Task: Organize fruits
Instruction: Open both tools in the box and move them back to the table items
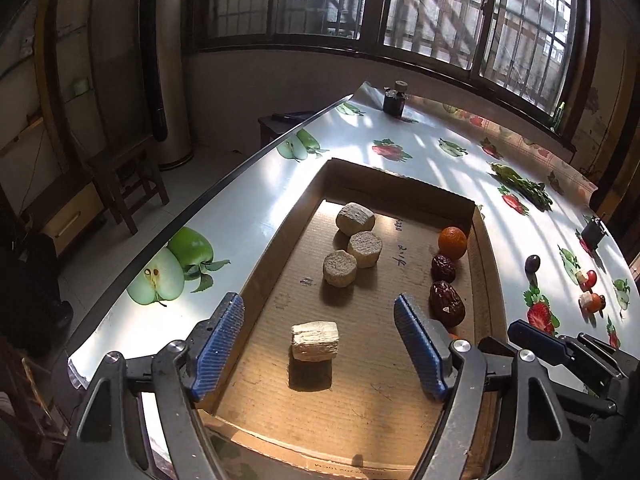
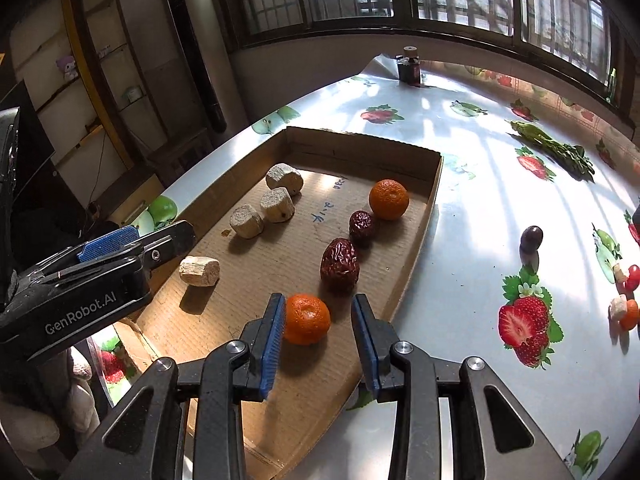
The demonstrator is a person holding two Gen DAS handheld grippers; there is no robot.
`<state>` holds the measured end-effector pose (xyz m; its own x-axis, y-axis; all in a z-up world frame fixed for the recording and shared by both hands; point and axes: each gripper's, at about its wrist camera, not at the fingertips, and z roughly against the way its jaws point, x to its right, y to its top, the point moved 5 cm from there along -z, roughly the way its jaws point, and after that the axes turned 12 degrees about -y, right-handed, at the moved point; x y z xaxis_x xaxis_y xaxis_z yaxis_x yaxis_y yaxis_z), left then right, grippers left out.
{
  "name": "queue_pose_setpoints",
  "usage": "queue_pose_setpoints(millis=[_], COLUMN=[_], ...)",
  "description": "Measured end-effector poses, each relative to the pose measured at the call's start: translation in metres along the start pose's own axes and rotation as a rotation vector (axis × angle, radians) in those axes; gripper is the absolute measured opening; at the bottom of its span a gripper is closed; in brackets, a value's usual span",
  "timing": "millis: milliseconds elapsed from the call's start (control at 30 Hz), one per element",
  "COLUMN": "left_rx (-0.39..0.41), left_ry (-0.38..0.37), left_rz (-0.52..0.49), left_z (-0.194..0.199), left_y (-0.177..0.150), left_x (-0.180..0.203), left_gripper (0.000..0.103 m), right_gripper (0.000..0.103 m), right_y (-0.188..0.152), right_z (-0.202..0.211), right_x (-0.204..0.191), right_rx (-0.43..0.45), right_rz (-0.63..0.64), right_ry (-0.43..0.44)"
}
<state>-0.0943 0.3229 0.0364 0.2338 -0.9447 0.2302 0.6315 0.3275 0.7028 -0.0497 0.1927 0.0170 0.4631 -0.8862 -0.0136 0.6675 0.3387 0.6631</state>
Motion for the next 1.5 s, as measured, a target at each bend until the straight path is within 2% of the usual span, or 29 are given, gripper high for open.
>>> queue_pose_setpoints(millis=[100,533,700,900,1067,1233,1333,1500], left_rx=[0.005,0.028,0.022,0.011,-0.024,-0.069,-0.091,-0.122], left_ry=[-0.008,-0.019,-0.034,-0.084,-0.132,-0.161,-0.198,-0.258], left_rz=[-0.026,-0.126,-0.155,-0.183,-0.191,-0.218,-0.241,-0.278], left_z=[0.006,0.028,0.03,0.032,0.023,0.008,0.001,-0.011], left_y=[0.0,-0.006,-0.01,-0.014,-0.02,-0.027,-0.028,-0.028], left_x=[0.01,0.052,0.068,0.086,0.102,0.125,0.146,0.178], left_gripper=[0.078,0.078,0.078,0.078,0.078,0.078,0.078,0.078], right_gripper=[0.044,0.05,0.053,0.054,0.057,0.057,0.057,0.057], right_y=[-0.002,-0.022,-0.033,-0.051,-0.076,-0.098,-0.1,-0.086], right_z=[0.008,0.039,0.05,0.069,0.087,0.103,0.108,0.098], right_x=[0.012,0.057,0.087,0.151,0.23,0.3,0.323,0.334], right_rx=[0.011,0.045,0.05,0.059,0.043,0.017,0.011,0.011], right_rz=[-0.03,-0.113,-0.163,-0.24,-0.344,-0.462,-0.495,-0.484], right_ry=[-0.013,-0.046,-0.072,-0.16,-0.292,-0.37,-0.392,-0.4])
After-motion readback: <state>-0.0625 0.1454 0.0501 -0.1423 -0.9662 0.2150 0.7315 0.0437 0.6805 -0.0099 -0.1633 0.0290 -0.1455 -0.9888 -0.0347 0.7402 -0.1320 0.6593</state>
